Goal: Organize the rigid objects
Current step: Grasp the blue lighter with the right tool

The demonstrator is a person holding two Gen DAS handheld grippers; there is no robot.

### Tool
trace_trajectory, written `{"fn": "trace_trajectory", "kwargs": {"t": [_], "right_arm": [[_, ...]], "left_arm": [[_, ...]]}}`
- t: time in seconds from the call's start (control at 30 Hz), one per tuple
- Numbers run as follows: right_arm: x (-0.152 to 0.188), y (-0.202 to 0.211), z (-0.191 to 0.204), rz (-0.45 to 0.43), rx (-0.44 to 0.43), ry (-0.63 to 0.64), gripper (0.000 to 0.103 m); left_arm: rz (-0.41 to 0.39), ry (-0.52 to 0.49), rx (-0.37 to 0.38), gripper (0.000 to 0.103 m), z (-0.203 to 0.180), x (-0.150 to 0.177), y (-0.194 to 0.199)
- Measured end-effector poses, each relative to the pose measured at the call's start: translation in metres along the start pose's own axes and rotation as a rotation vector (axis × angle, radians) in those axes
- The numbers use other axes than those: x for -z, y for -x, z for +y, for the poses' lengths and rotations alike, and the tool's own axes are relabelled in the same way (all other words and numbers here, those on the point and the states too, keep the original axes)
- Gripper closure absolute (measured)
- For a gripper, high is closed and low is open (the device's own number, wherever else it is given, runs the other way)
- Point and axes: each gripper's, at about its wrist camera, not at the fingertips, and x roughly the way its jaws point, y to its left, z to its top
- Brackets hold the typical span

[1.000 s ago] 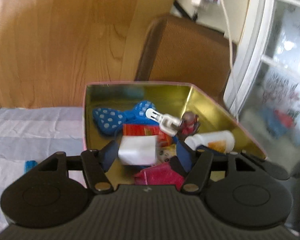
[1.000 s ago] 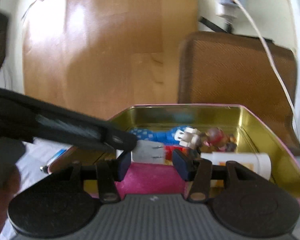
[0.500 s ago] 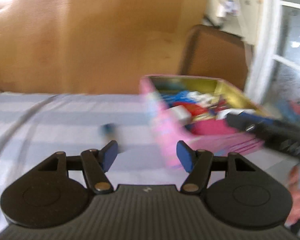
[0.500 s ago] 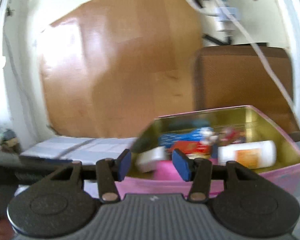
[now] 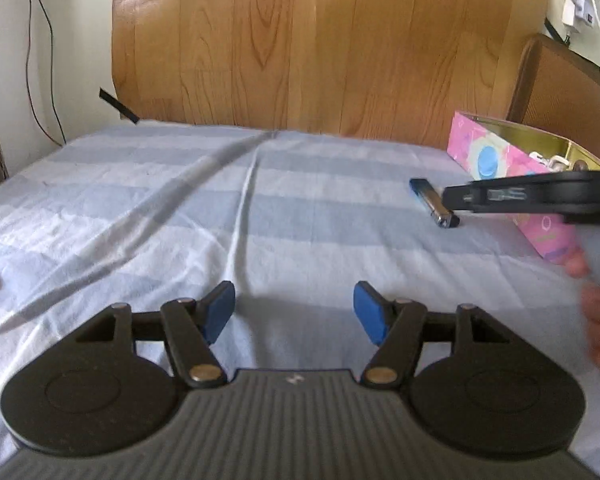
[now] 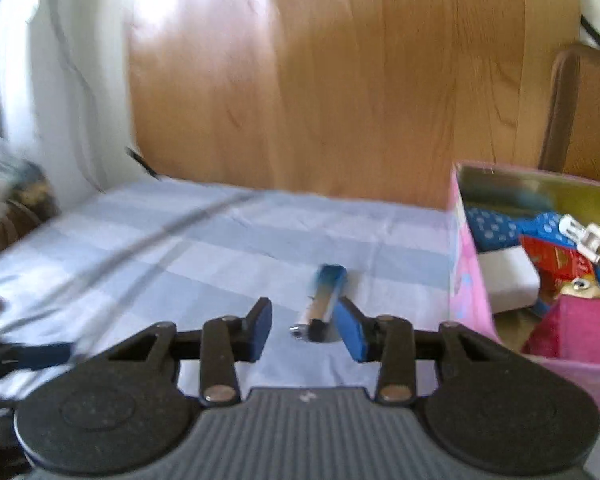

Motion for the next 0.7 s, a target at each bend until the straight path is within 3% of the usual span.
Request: {"fn": "trace_trajectory", "kwargs": {"t": [0.03, 0.1, 0.13, 0.2, 0.27, 0.5, 0.7], "right_arm": [[-0.001, -0.011, -0.001, 0.023, 0.021, -0.006, 0.066], [0.001, -0.022, -0.007, 0.034, -0.017, -0.049, 0.067], [0.004, -0.026, -0.011, 0.052, -0.028, -0.064, 0.081], [0.009, -0.024, -0.006, 0.033, -0.008, -0.019, 0.087], [0.013, -0.017, -0.006, 0.041, -0.044, 0.001, 0.088], [0.057, 0.05, 0.003, 0.042, -0.187, 0.144, 0.089], [0.097, 0.112, 0.0, 0.033, -0.229, 0.21, 0.089]], "left_arm": [[0.008, 0.009, 0.01, 0.036, 0.001, -0.001, -0.001], [0.006, 0.033, 0.027, 0.035, 0.005, 0.0, 0.0], [0.005, 0.042, 0.035, 0.034, 0.006, 0.0, 0.0], [0.003, 0.05, 0.044, 0.034, 0.006, 0.0, 0.0], [0.002, 0.055, 0.053, 0.033, 0.007, 0.0, 0.0], [0.002, 0.061, 0.078, 0.029, 0.01, 0.002, -0.002], [0.004, 0.054, 0.083, 0.029, 0.008, 0.002, -0.002]]}}
